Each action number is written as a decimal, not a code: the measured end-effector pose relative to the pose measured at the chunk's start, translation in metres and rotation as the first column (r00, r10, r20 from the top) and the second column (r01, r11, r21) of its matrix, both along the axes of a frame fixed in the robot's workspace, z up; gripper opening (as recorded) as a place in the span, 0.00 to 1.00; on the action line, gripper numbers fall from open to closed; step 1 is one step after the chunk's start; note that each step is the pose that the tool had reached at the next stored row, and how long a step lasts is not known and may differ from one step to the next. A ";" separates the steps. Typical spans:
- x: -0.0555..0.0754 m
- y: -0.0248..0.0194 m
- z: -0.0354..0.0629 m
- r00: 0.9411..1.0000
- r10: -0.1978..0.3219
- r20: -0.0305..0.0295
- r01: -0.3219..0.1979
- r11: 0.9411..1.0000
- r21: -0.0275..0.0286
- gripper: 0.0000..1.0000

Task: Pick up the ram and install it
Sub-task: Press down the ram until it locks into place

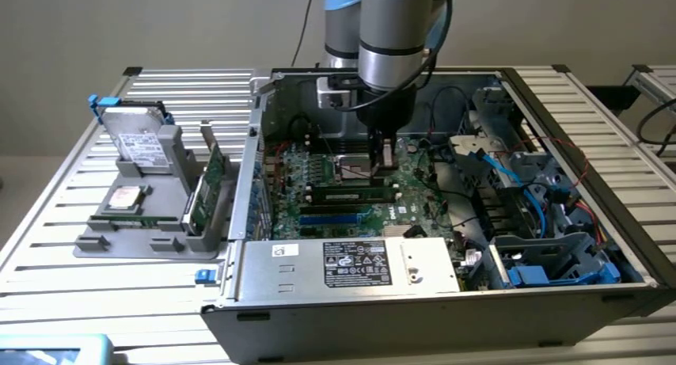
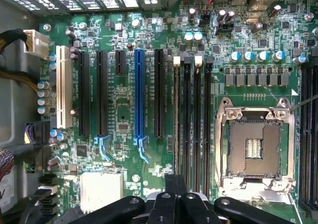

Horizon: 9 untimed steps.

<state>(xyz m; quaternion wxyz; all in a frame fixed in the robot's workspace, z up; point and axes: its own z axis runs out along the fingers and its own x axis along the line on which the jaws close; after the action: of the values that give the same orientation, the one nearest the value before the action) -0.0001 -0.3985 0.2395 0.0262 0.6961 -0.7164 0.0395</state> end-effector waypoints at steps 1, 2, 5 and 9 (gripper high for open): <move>0.000 0.0000 -0.0006 1.000 -0.009 0.000 0.009 1.000 0.002 0.11; 0.000 0.0000 -0.0010 1.000 -0.018 0.000 0.018 1.000 0.004 0.11; 0.002 0.0001 -0.0014 1.000 -0.031 0.000 0.031 1.000 0.004 0.11; 0.005 0.0001 -0.0025 0.999 -0.032 0.000 0.032 0.999 0.004 0.11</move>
<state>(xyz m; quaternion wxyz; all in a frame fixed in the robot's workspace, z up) 0.0046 -0.3984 0.2370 0.0253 0.6847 -0.7274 0.0376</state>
